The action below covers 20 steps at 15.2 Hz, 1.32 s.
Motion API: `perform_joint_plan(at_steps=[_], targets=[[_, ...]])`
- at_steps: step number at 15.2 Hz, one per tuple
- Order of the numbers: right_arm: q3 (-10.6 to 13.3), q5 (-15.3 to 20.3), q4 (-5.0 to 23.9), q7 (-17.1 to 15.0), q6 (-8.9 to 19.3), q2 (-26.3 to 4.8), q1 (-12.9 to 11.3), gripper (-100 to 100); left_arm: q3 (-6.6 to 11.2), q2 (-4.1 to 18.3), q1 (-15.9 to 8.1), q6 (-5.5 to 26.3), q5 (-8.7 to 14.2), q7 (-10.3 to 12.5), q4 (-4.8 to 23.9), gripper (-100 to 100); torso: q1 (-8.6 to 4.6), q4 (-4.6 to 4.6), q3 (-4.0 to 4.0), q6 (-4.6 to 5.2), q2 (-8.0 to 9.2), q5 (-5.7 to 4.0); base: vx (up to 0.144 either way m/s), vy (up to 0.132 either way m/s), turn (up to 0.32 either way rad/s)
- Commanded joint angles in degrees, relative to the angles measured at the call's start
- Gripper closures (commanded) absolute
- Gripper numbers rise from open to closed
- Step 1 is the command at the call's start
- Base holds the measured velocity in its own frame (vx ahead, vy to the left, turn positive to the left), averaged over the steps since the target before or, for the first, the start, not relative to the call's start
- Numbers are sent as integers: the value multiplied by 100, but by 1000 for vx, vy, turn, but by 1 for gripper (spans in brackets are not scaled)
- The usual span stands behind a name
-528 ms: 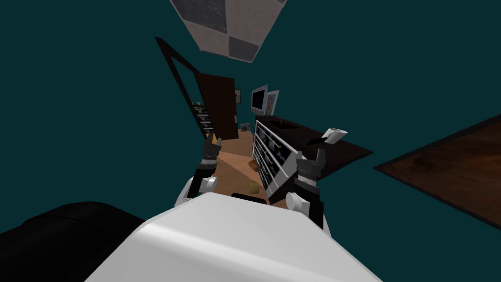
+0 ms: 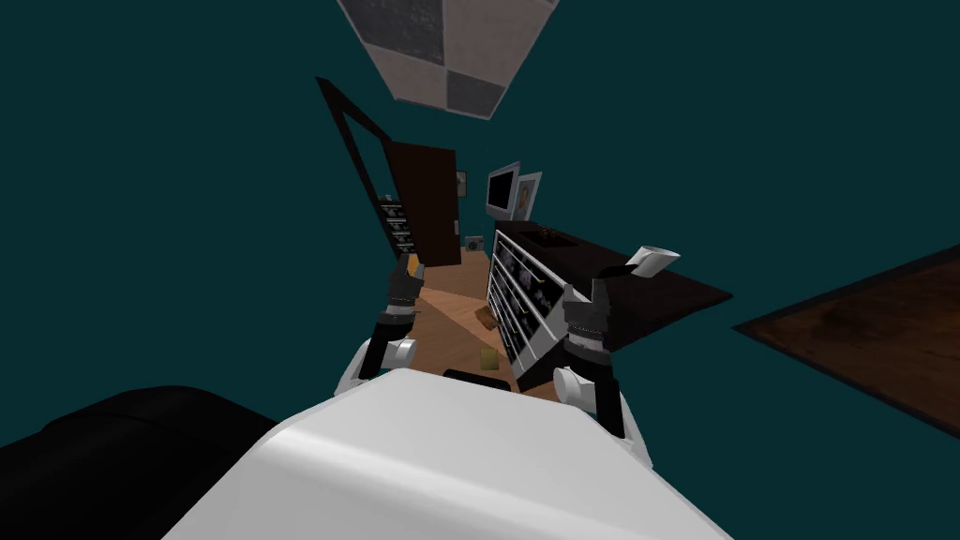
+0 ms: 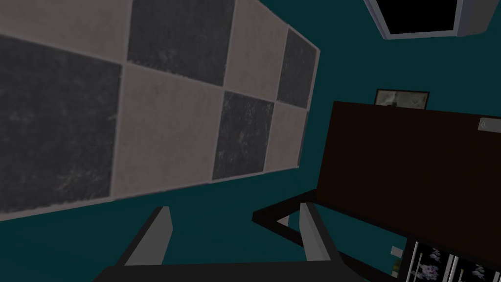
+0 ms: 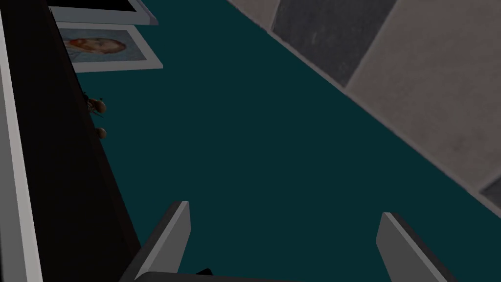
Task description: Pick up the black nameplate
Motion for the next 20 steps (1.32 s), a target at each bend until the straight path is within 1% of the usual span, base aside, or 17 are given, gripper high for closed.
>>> perform_joint_plan(at_steps=[1, 2, 3, 4, 5, 6, 7, 8, 9, 10, 11, 12, 14, 15, 17, 18, 20], targets=[[55, 114, 96, -5, -87, -286, -158, -100, 0, 0, 0, 0, 0, 0, 0, 0, 0, 0, 0, 0, 0, 0, -47, 14, 119], [55, 114, 96, -5, -87, -424, -158, -100, 0, 0, 0, 0, 0, 0, 0, 0, 0, 0, 1, -1, 2, 0, -44, 11, 97], [55, 114, 96, -5, -87, -452, -158, -100, 0, 0, 0, 0, 0, 0, 0, 0, -1, 1, 2, 0, 3, 0, -29, 4, 25], [98, 210, 181, -12, -159, -648, -299, -100, 0, 0, 0, 0, 0, 0, 0, 0, -3, 0, 1, 2, 1, -1, -39, 10, 105], [98, 210, 181, -12, -159, -766, -299, -100, 0, 0, 0, 0, 0, 0, 0, 0, -3, 0, 1, -2, 1, -1, -43, 9, 106], [147, 318, 275, -19, -241, -895, -456, -100, 0, 0, 0, 0, 0, 0, 0, 0, -3, 0, 1, 0, 1, -1, -49, 15, 146], [147, 318, 275, -19, -241, -1039, -456, -100, 0, 0, 0, 0, 0, 0, 0, 0, -2, 1, 2, -2, 3, 0, -45, 16, 126], [147, 318, 275, -19, -241, -1093, -456, -100, 0, 0, 0, 0, 0, 0, 0, 0, -1, 1, 2, 0, 3, 0, -28, 9, 35], [200, 436, 378, -28, -333, -1276, -627, -100, 0, 0, 0, 0, 0, 0, 0, 0, -2, 0, 1, 2, 1, -1, -39, 14, 95], [200, 436, 378, -28, -333, -1401, -627, -100, 0, 0, 0, 0, 0, 0, 0, 0, -1, 0, 1, -1, 1, 0, -43, 13, 137], [200, 436, 378, -28, -333, -1433, -627, -100, 0, 0, 0, 0, 0, 0, 0, 0, -1, 1, 1, -1, 1, 0, -27, 6, 64], [258, 563, 491, -36, -435, -1623, -812, -100, 0, 0, 0, 0, 0, 0, 0, 0, -3, 0, 0, 1, -1, -1, -39, 13, 140], [258, 563, 491, -36, -435, -1785, -812, -100, 0, 0, 0, 0, 0, 0, 0, 0, -2, 1, 1, -1, 2, 0, -39, 6, 88], [320, 700, 611, -46, -546, -1971, -1009, -100, 0, 0, 0, 0, 0, 0, 0, 0, -5, 0, 0, 2, 0, -1, -36, 8, 109], [320, 700, 611, -46, -546, -2147, -1009, -100, 0, 0, 0, 0, 0, 0, 0, 0, -3, 0, 0, -1, 0, -1, -36, 9, 112], [387, 846, 739, -56, -667, -2325, -1217, -100, 0, 0, 0, 0, 0, 0, 0, 0, -4, 0, 0, 1, -1, -1, -43, 11, 177], [387, 846, 739, -56, -667, -2518, -1217, -100, 0, 0, 0, 0, 0, 0, 0, 0, -3, 1, 2, -1, 3, 0, -46, 5, 108]])
